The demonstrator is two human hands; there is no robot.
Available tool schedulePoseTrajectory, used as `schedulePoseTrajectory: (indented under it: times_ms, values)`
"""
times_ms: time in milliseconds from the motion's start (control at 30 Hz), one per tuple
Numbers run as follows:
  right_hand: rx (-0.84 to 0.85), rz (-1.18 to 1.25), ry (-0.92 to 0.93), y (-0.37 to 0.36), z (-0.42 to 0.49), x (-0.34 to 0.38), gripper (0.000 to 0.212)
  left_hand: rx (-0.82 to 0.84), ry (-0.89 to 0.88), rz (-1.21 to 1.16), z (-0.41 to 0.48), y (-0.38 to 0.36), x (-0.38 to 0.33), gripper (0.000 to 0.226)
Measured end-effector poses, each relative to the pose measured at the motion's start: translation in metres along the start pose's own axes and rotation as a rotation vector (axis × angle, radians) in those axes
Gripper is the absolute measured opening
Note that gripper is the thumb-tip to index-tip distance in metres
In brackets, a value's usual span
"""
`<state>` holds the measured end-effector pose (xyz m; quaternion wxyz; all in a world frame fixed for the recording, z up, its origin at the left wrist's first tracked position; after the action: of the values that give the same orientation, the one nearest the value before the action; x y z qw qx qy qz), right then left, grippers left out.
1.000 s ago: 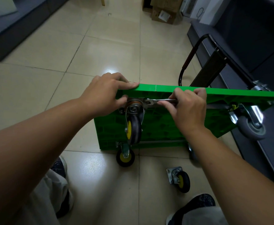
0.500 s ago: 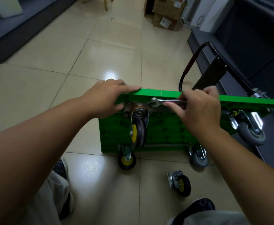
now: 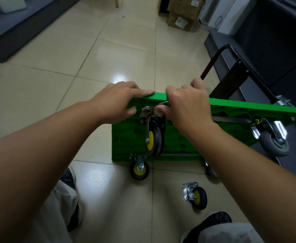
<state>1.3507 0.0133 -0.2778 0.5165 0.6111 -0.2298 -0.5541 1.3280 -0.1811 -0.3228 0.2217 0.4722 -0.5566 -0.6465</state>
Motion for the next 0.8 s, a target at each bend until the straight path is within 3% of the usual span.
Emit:
schedulePoseTrajectory:
  times_ms: [233,333,433,600,800]
  values:
    - [0.153,-0.124,0.113,0.040,0.010,0.023,0.019,0.007,-0.022,-0.105,0.001,-0.003,-0.002,0.060]
    - [0.168,-0.234,0.181,0.048,0.022,0.033,0.020,-0.015,-0.012,-0.091,0.002,-0.003,-0.002,0.047]
    - [0.185,-0.235,0.227,0.041,0.030,0.029,0.017,-0.022,-0.008,-0.092,0.004,-0.003,-0.003,0.049]
    - [0.027,-0.400,0.223,0.016,0.029,0.016,0.046,-0.029,-0.013,-0.115,0.004,-0.004,-0.002,0.057]
    - [-0.063,-0.355,0.242,0.004,0.038,0.008,0.056,-0.012,-0.001,-0.129,0.002,-0.006,0.003,0.068]
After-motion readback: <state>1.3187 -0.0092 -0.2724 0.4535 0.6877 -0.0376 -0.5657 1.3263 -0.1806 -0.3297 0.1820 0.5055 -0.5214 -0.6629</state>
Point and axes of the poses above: each hand's wrist, its own z-axis towards the middle knuckle, its own y-axis out of the back of the hand, x = y × z, the point moved 2 cm from there along z, towards the middle knuckle, and after that the axes turned 14 degrees about x, right-handed, at the moved point
